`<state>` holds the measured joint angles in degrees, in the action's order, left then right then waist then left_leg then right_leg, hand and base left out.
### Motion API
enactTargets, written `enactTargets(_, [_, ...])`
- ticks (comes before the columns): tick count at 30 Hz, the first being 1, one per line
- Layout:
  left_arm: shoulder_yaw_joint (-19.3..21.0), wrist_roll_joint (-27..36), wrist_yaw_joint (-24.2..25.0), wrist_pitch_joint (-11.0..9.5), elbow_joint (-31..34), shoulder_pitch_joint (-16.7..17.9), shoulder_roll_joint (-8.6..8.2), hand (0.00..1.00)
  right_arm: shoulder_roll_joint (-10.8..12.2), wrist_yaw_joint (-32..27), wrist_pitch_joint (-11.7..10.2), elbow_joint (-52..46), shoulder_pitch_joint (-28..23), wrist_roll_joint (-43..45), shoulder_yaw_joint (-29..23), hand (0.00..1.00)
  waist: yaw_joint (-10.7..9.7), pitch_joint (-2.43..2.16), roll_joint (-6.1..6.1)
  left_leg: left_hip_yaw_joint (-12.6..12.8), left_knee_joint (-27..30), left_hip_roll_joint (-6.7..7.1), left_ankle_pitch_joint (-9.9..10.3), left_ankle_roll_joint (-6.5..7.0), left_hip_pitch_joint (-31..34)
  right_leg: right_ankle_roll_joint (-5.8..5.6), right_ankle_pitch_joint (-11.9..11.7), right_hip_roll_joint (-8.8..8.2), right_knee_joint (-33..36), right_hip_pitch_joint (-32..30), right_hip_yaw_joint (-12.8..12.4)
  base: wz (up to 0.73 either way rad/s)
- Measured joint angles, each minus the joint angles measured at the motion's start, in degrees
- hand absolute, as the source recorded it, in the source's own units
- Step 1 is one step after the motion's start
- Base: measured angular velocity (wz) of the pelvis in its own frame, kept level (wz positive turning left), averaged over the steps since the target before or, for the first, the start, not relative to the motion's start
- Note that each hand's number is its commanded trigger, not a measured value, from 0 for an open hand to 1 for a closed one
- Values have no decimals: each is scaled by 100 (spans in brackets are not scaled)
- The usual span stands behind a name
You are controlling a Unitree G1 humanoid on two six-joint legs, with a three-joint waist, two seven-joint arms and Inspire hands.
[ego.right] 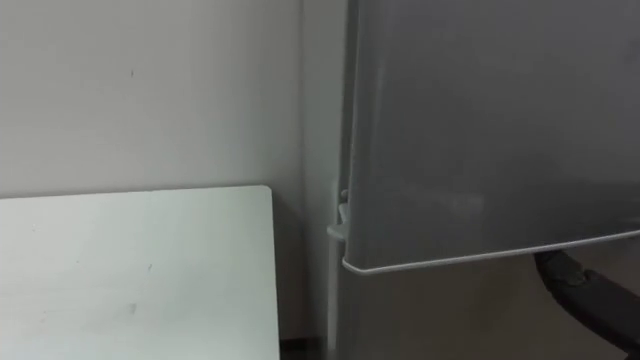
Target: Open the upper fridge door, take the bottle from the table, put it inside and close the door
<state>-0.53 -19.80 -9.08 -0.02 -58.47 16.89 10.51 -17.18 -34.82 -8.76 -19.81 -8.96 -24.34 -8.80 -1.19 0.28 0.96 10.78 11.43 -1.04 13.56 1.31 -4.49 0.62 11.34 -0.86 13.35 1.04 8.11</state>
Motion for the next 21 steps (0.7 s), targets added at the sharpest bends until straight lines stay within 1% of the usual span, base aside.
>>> enactTargets(11, [-24, 9, 247, -34, 0, -30, -7, 0, 0, 47, -4, -1, 0, 14, 28, 0, -5, -6, -5, -3, 22, -17, -3, -5, 27, 9, -60, 19, -66, 32, 29, 0])
enactTargets(12, [-27, 9, 258, -34, 0, -40, -7, 0, 0, 47, -4, 0, 0, 14, 82, 0, 0, 1, 13, -2, 18, -18, -3, -5, 23, 9, -60, 19, -65, 30, 26, 0])
enactTargets(15, [-69, 10, 312, -32, 2, -40, -3, 0, 28, 46, -4, -1, 0, 138, 161, 0, 3, 2, 16, 3, 13, -19, -4, -7, 13, 9, -60, 23, -58, 25, -1, -5])
enactTargets(17, [-182, 8, 310, -32, 10, -42, 13, 0, 59, 41, -4, -2, 2, 235, 213, 0, 3, 1, 22, -13, 12, -19, -6, -8, 18, 10, -60, 21, -45, 14, 1, -2])
enactTargets(19, [-265, 5, 314, -34, 14, -72, 26, 0, 159, 22, -7, -9, 46, 239, 269, 0, 14, 4, 52, -3, 13, -18, -10, -14, 24, 13, -58, 19, -27, -4, 0, 0])
enactTargets(21, [-267, 0, 331, -37, 16, -95, 30, 0, 171, -16, -6, -7, 50, 269, 304, 0, 32, 8, 80, 1, 18, -18, -12, -16, 29, 23, -49, 16, -2, -21, 3, -2])
